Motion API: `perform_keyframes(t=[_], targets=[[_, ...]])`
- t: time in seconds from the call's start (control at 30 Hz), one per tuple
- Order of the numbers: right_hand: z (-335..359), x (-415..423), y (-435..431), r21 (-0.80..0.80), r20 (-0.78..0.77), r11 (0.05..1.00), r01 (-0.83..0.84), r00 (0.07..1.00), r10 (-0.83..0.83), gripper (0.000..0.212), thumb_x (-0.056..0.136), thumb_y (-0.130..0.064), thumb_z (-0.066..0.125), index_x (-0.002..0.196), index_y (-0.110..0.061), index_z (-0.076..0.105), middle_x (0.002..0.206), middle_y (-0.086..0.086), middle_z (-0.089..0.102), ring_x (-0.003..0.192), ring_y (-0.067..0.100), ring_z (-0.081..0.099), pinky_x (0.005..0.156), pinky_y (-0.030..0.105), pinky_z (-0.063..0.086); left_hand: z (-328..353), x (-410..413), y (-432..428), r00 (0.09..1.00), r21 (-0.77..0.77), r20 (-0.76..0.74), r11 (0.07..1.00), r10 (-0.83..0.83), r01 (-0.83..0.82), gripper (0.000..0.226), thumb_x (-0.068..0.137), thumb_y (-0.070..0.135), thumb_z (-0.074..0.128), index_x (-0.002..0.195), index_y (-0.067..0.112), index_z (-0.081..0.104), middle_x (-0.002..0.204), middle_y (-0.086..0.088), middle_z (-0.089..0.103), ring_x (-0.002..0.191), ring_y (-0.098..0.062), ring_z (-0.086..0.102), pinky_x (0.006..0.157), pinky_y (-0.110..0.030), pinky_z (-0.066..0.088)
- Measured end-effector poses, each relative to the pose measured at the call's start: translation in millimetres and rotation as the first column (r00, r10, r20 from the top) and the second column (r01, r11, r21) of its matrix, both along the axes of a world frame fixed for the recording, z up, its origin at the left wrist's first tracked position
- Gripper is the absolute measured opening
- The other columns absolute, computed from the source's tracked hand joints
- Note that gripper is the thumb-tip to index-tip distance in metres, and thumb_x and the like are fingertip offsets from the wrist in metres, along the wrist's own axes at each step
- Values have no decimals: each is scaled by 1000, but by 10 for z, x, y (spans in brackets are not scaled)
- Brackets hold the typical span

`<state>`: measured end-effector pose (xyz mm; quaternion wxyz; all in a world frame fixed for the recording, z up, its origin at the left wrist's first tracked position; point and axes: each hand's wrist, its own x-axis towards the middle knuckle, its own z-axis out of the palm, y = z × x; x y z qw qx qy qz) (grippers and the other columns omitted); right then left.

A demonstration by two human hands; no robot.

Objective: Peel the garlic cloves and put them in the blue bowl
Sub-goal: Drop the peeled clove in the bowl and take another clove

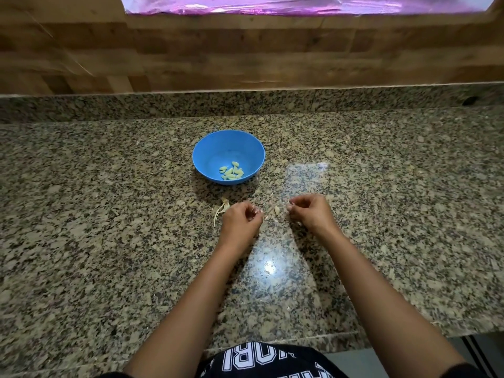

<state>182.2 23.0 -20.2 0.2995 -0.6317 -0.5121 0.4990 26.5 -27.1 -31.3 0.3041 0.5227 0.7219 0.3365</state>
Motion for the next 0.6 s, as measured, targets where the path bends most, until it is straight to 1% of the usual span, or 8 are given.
perform_keyframes(t=[0.13, 0.17, 0.23, 0.33, 0.4, 0.47, 0.53, 0.6], targets=[[-5, -35, -243, 86, 69, 996, -22, 997, 16, 15, 91, -11, 56, 103, -6, 62, 98, 10, 66, 76, 14, 61, 62, 19, 50, -93, -112, -144, 990, 65, -120, 995, -71, 79, 19, 92, 26, 57, 97, 9, 62, 96, 0, 56, 88, -14, 54, 76, -22, 49], [-28, -73, -333, 104, 140, 992, -70, 989, 56, 21, 91, -14, 57, 109, -6, 61, 103, 8, 65, 81, 14, 62, 69, 19, 51, -130, -134, -189, 984, 80, -158, 992, -88, 101, 20, 93, 26, 55, 100, 8, 62, 98, 2, 54, 93, -13, 52, 82, -24, 48], [-101, -163, -509, 150, 313, 967, -206, 938, 151, 38, 89, -24, 59, 124, -10, 54, 120, 6, 58, 105, 14, 56, 93, 25, 47, -200, -173, -279, 972, 99, -215, 988, -96, 120, 25, 96, 27, 51, 107, 8, 61, 105, 3, 52, 103, -13, 48, 91, -27, 44], [-238, -311, -750, 143, 483, 882, -449, 809, 334, 68, 89, -43, 52, 145, -17, 27, 148, 2, 28, 137, 15, 27, 113, 29, 21, -278, -213, -384, 982, 116, -175, 990, -65, 86, 28, 98, 26, 45, 113, 8, 60, 112, 0, 55, 108, -15, 49, 93, -30, 44], [-345, -410, -829, 119, 610, 814, -569, 689, 392, 79, 92, -49, 44, 150, -16, 4, 157, 2, 3, 144, 17, 4, 114, 27, 2, -291, -246, -435, 994, 142, -113, 990, -10, 26, 27, 98, 24, 43, 113, 9, 60, 112, -2, 57, 105, -16, 53, 90, -32, 48], [-422, -510, -768, 131, 699, 777, -615, 613, 368, 80, 94, -52, 38, 150, -15, -6, 157, 5, -8, 145, 19, -6, 112, 27, -7, -268, -281, -470, 997, 171, -72, 985, 34, -21, 25, 98, 21, 43, 111, 8, 60, 109, -2, 57, 98, -15, 55, 81, -27, 49], [-460, -619, -620, 163, 711, 762, -627, 610, 350, 72, 96, -49, 36, 151, -17, 1, 158, 7, -3, 145, 23, -2, 115, 32, -3, -241, -330, -494, 996, 179, -65, 983, 55, -43, 25, 98, 18, 44, 110, 5, 61, 108, -2, 56, 94, -13, 53, 75, -20, 44], [-473, -682, -511, 184, 718, 736, -652, 600, 352, 58, 98, -41, 37, 149, -21, 18, 157, 8, 13, 144, 25, 10, 119, 40, 11, -222, -376, -519, 996, 203, -77, 979, 55, -39, 24, 97, 15, 45, 110, 2, 62, 108, -5, 57, 95, -13, 52, 78, -20, 41]])
